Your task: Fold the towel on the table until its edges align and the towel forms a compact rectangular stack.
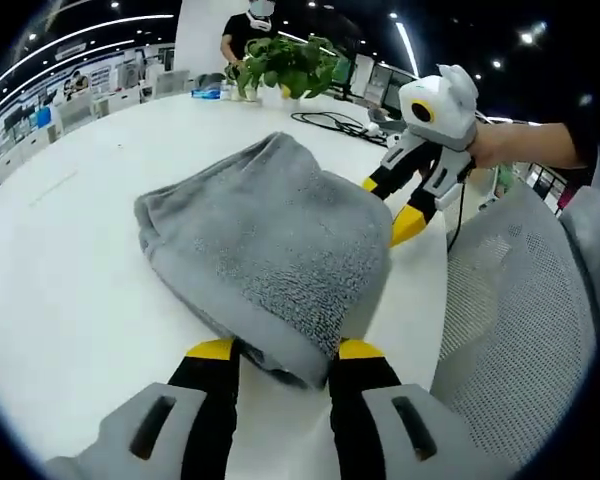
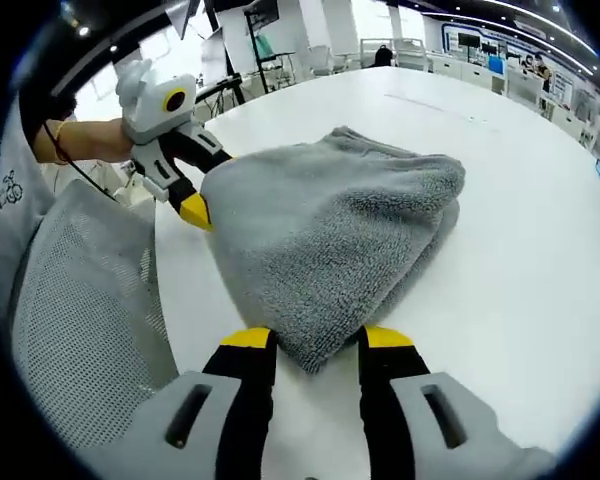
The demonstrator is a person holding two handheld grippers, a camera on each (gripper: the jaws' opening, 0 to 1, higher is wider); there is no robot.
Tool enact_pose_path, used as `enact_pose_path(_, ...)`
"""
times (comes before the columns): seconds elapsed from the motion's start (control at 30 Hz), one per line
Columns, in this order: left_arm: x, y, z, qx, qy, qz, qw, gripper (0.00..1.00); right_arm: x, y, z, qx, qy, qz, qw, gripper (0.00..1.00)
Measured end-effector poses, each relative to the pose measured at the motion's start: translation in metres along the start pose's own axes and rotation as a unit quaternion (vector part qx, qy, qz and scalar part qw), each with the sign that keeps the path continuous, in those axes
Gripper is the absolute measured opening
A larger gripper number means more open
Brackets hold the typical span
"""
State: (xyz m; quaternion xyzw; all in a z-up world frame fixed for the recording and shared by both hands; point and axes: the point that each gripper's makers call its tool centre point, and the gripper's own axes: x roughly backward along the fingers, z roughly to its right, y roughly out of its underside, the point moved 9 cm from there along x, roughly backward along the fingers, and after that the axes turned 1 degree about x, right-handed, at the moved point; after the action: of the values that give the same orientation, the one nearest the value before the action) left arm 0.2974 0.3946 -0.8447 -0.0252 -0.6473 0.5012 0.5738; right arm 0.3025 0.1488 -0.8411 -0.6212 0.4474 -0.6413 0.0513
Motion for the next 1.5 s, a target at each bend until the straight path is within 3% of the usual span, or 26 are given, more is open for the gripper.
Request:
enact_pose_path(0.53, -0.02, -0.031, -0.048, -0.015, -0.026, -0.001, 0.9996, 0.32, -0.024, -0.031, 0.042, 0.008, 0.042, 0.019, 0.9989, 0.31)
enact_pose_path(0.93, -0.034, -0.056, -0.082, 0.017, -0.044, -0.019, 0.9987, 0.28, -0.041, -0.054, 0.066, 0.027, 0.089, 0.027, 0.9953, 0.29)
enact_pose_path(1.17, -0.039, -0.063, -0.092, 0.012, -0.048, -0.023, 0.9985, 0.27, -0.047, -0.061, 0.078, 0.032, 0.103, 0.031, 0.9936, 0.28)
enact_pose_path(1.5, -0.044, -0.072, -0.099, -0.018, -0.069, -0.039, 0.9967, 0.26, -0.05, -0.065, 0.077, 0.022, 0.117, 0.033, 0.9923, 0.29)
